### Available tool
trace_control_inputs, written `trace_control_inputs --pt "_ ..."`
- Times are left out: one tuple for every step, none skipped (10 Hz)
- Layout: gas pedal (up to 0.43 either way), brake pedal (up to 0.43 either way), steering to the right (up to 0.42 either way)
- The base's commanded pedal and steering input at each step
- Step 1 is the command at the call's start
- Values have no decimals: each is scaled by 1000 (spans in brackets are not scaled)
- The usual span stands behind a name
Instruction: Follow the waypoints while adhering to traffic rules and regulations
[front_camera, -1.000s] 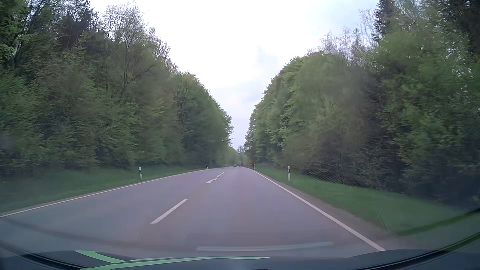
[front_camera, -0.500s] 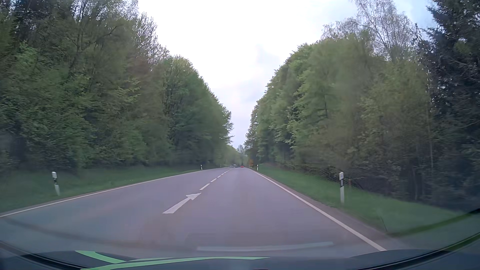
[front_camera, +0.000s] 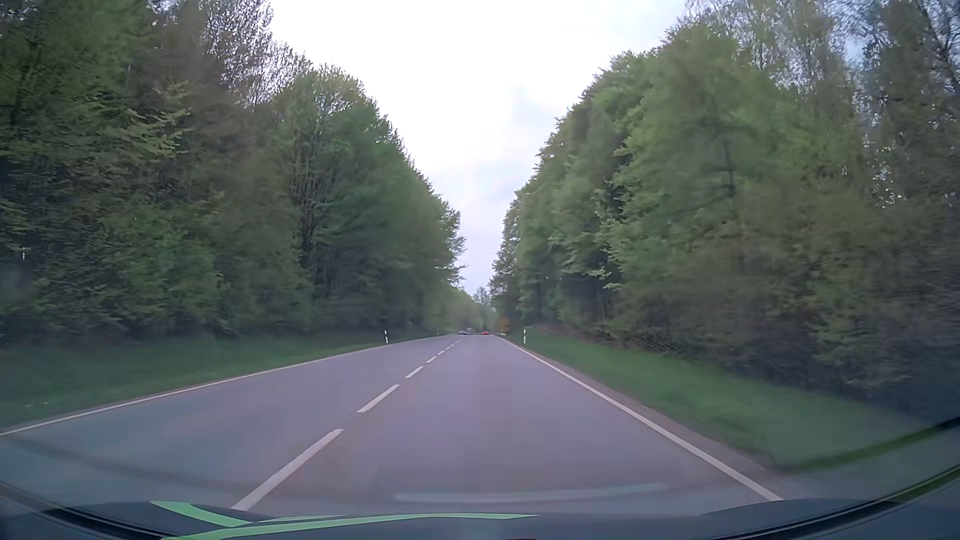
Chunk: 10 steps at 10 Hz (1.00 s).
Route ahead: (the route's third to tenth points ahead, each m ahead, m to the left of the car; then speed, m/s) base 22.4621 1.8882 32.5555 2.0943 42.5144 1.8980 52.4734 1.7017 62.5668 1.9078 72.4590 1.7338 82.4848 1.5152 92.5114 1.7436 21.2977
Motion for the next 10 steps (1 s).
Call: trace_control_inputs --pt "0 0 0" --pt "0 0 0" --pt "0 0 0" --pt "0 0 0" --pt "0 0 0" --pt "0 0 0" --pt "0 0 0" --pt "0 0 0" --pt "0 0 0" --pt "0 0 0"
